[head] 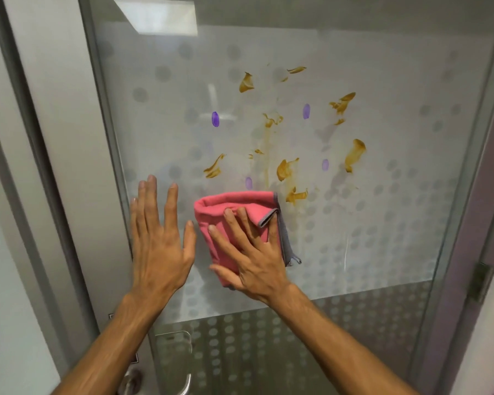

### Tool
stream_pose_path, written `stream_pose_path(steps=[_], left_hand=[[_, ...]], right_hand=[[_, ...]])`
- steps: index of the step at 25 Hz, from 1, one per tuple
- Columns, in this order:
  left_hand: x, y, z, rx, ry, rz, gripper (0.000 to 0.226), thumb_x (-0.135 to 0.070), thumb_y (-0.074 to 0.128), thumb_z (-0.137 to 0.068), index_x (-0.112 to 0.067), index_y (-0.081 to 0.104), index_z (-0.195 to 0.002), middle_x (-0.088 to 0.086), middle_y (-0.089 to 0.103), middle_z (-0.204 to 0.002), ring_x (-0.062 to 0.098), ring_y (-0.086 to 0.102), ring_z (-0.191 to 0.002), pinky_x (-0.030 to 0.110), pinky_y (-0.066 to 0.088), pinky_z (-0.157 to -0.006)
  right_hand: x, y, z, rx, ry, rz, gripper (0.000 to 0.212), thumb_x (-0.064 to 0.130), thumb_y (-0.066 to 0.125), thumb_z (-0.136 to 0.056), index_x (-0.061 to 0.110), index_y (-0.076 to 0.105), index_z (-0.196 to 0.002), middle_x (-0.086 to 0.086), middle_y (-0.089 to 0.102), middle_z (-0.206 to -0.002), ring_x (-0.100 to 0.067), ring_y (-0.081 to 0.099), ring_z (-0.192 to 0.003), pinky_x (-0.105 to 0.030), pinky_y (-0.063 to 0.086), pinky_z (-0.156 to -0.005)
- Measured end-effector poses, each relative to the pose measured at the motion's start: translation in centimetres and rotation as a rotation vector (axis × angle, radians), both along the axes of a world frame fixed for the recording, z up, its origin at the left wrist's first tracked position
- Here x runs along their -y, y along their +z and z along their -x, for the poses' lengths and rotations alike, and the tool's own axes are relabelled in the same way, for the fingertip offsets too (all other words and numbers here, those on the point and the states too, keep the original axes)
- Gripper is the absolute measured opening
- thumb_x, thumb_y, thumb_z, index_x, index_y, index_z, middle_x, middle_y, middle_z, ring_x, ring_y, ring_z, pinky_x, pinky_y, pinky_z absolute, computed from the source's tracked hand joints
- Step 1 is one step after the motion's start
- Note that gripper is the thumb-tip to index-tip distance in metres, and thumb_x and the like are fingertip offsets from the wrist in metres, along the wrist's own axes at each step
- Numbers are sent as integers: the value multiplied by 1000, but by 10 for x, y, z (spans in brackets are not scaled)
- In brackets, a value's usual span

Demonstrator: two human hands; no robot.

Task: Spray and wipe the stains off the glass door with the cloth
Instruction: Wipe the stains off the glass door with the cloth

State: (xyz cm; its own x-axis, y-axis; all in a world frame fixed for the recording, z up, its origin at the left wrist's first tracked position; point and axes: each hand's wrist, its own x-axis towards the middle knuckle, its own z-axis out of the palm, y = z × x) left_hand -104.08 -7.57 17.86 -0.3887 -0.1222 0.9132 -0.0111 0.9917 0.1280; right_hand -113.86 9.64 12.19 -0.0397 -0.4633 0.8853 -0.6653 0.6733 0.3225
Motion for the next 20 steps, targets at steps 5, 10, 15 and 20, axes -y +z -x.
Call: stream_pose_path(steps=[5, 10, 15, 20], left_hand=[[-15, -19, 7, -47, -21, 53, 71, -27, 53, -97, -8, 23, -158, 23, 7, -167, 36, 0, -156, 56, 6, -127], [-31, -51, 5, -3, -65, 66, 70, -26, 52, -96, -6, 24, -157, 23, 7, -167, 35, 1, -157, 60, 10, -125], [-60, -93, 6, 67, -100, 126, 69, -29, 50, -96, -9, 26, -157, 18, 10, -168, 33, 5, -157, 60, 13, -124], [-100, -112, 25, 108, -28, 126, 70, -33, 48, -99, -11, 21, -159, 18, 6, -168, 34, 4, -157, 61, 14, -124]], right_hand=[[-1, -11, 7, -56, -40, -23, 61, 40, 54, -103, 23, 38, -159, -9, 30, -166, -28, 24, -156, -76, 24, -114], [-35, -59, 15, -75, -15, -168, 68, 17, 61, -95, 10, 37, -158, -9, 34, -166, -27, 25, -157, -68, 31, -117], [-97, -116, 36, -128, -106, -311, 87, 26, 70, -87, 9, 29, -161, -8, 23, -169, -26, 18, -159, -66, 13, -124], [-144, -90, 70, -53, -50, 42, 83, 38, 57, -101, 15, 9, -165, -7, -2, -174, -25, 2, -161, -64, -1, -126]])
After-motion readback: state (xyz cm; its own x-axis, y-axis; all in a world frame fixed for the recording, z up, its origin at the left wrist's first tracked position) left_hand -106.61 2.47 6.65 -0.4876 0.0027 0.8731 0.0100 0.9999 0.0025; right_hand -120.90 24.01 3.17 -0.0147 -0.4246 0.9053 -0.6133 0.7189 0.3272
